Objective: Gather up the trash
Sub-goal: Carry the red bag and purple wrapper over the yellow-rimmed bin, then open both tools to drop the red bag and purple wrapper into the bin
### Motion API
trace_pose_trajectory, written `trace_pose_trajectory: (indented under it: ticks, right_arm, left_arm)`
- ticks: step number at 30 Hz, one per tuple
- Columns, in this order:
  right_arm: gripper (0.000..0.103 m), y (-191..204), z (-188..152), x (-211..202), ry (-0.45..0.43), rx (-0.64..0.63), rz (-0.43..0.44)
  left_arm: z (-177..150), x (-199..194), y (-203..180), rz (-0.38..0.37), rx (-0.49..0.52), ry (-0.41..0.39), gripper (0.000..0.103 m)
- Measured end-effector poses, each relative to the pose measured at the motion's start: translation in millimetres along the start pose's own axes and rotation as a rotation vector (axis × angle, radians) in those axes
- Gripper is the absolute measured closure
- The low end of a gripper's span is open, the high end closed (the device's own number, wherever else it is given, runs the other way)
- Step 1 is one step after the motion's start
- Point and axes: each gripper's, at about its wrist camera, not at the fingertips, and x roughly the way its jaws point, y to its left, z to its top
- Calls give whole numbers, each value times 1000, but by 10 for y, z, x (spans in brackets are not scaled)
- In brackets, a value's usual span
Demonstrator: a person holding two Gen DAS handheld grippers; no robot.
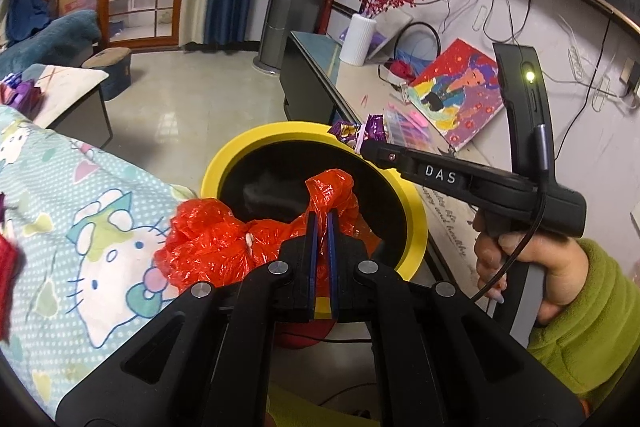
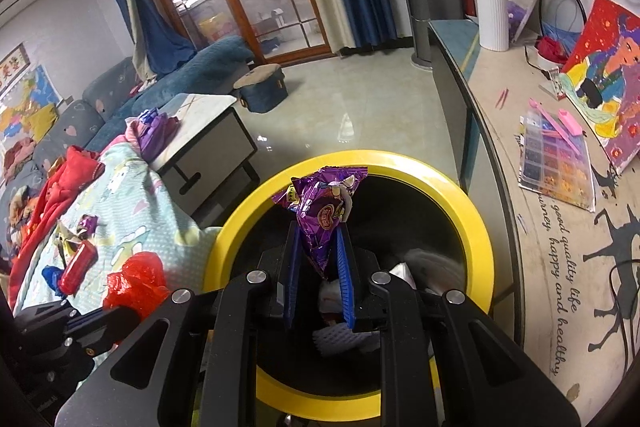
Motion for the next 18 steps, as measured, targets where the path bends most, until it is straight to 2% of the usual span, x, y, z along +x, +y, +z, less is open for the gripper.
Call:
trace_pose_trajectory:
  ticks: [8, 16, 18]
  right_arm:
    - [86, -162, -1, 4, 3, 34, -20]
    - [85, -226, -21, 32, 15, 57, -14]
    - [85, -224, -25, 45, 19, 57, -11]
  left_arm:
    - [-13, 181, -77, -61, 41, 16, 101]
    - [-31, 394, -30, -59, 8, 64, 101]
    - [-36, 396, -34, -51, 12, 63, 97]
